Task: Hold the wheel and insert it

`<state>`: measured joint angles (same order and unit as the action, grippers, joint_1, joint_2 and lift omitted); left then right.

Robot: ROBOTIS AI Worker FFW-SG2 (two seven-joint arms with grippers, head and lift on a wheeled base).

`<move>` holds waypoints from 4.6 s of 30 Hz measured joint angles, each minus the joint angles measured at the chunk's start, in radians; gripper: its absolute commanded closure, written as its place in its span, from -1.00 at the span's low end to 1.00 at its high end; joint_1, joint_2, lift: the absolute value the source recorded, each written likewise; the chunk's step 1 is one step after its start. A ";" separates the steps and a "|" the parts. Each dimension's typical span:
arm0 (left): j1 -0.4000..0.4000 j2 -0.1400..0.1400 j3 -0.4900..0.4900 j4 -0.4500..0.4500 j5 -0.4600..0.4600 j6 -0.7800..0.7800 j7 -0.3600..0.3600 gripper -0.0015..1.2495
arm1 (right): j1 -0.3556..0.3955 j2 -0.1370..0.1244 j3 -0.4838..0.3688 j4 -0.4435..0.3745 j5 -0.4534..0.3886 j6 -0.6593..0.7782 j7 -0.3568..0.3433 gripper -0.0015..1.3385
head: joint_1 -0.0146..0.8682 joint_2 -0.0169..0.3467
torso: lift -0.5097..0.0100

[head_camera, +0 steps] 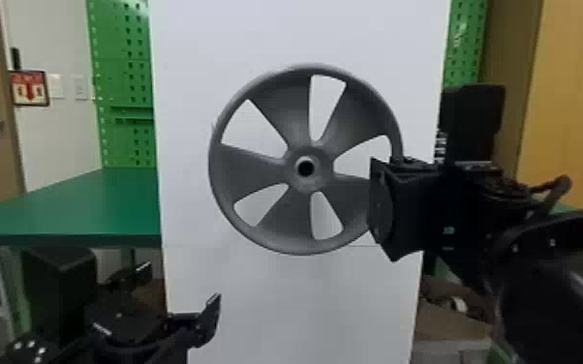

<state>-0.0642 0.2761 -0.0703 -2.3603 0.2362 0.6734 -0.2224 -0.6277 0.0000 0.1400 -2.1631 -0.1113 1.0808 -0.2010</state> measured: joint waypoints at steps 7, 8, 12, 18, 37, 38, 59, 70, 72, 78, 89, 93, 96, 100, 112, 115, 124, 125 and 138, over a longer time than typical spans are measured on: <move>-0.003 0.001 -0.005 0.004 0.000 0.000 0.000 -0.84 | -0.013 0.000 0.005 0.025 0.002 -0.008 0.000 0.82 | -0.49 -0.86 | -0.74; -0.003 0.001 -0.005 0.005 0.000 0.000 0.000 -0.84 | -0.014 0.000 0.006 0.029 0.002 -0.010 0.000 0.82 | -0.49 -0.86 | -0.74; -0.003 0.001 -0.006 0.008 -0.001 0.000 0.000 -0.84 | -0.021 0.000 0.008 0.043 0.002 -0.017 0.000 0.82 | -0.49 -0.86 | -0.74; -0.002 0.000 -0.006 0.010 -0.001 0.000 0.000 -0.84 | -0.033 0.000 0.012 0.061 0.001 -0.020 0.000 0.82 | -0.49 -0.86 | -0.74; 0.000 0.000 -0.002 0.010 0.002 -0.001 0.000 -0.84 | -0.058 0.000 -0.003 0.121 0.001 -0.034 0.000 0.82 | -0.49 -0.86 | -0.74; 0.000 0.000 -0.002 0.010 0.002 -0.001 0.000 -0.84 | -0.059 0.000 -0.004 0.124 0.001 -0.036 0.000 0.82 | -0.49 -0.86 | -0.74; 0.001 0.000 -0.002 0.010 0.002 -0.001 0.000 -0.84 | -0.085 0.000 -0.013 0.175 0.000 -0.061 0.000 0.82 | -0.49 -0.86 | -0.74; 0.000 0.000 -0.001 0.010 0.002 -0.001 0.000 -0.84 | -0.109 0.000 -0.027 0.207 0.012 -0.063 0.000 0.82 | -0.49 -0.86 | -0.74; 0.000 0.000 -0.001 0.010 0.002 -0.001 0.000 -0.84 | -0.112 0.000 -0.031 0.213 0.013 -0.063 0.000 0.82 | -0.49 -0.86 | -0.74; -0.001 0.000 -0.001 0.010 0.002 -0.001 0.000 -0.84 | -0.120 0.000 -0.037 0.227 0.015 -0.066 0.000 0.82 | -0.49 -0.86 | -0.74; -0.004 0.000 -0.002 0.010 0.002 -0.002 0.000 -0.84 | -0.133 0.000 -0.033 0.264 0.016 -0.086 0.000 0.82 | -0.49 -0.86 | -0.74; -0.005 0.000 -0.002 0.012 0.001 -0.002 0.000 -0.84 | -0.134 0.000 -0.030 0.282 0.015 -0.096 0.000 0.82 | -0.49 -0.86 | -0.74; -0.006 0.000 -0.002 0.012 0.000 -0.002 0.000 -0.84 | -0.133 0.000 -0.030 0.294 0.014 -0.105 0.000 0.82 | -0.49 -0.86 | -0.74; -0.006 0.000 -0.002 0.012 0.000 -0.002 0.000 -0.84 | -0.131 0.000 -0.033 0.308 0.012 -0.116 0.000 0.82 | -0.49 -0.86 | -0.74; -0.006 0.000 -0.002 0.012 0.000 -0.002 0.000 -0.84 | -0.146 0.000 -0.032 0.352 0.006 -0.143 0.000 0.82 | -0.49 -0.86 | -0.74; -0.006 0.000 -0.002 0.012 0.000 -0.002 0.000 -0.84 | -0.152 0.000 -0.026 0.365 0.007 -0.147 0.000 0.82 | -0.49 -0.86 | -0.74; -0.006 0.000 -0.002 0.012 0.000 -0.002 0.000 -0.84 | -0.165 0.000 -0.008 0.399 0.013 -0.164 0.000 0.82 | -0.49 -0.86 | -0.74; -0.006 0.000 -0.002 0.012 0.000 -0.002 0.000 -0.84 | -0.167 0.000 -0.007 0.402 0.014 -0.166 0.000 0.82 | -0.49 -0.86 | -0.74; -0.010 0.000 -0.005 0.014 0.000 -0.002 0.000 -0.84 | -0.187 0.000 0.005 0.460 0.024 -0.192 0.000 0.82 | -0.49 -0.86 | -0.74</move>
<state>-0.0741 0.2761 -0.0753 -2.3464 0.2362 0.6716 -0.2224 -0.8150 0.0000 0.1452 -1.7034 -0.0878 0.8884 -0.2009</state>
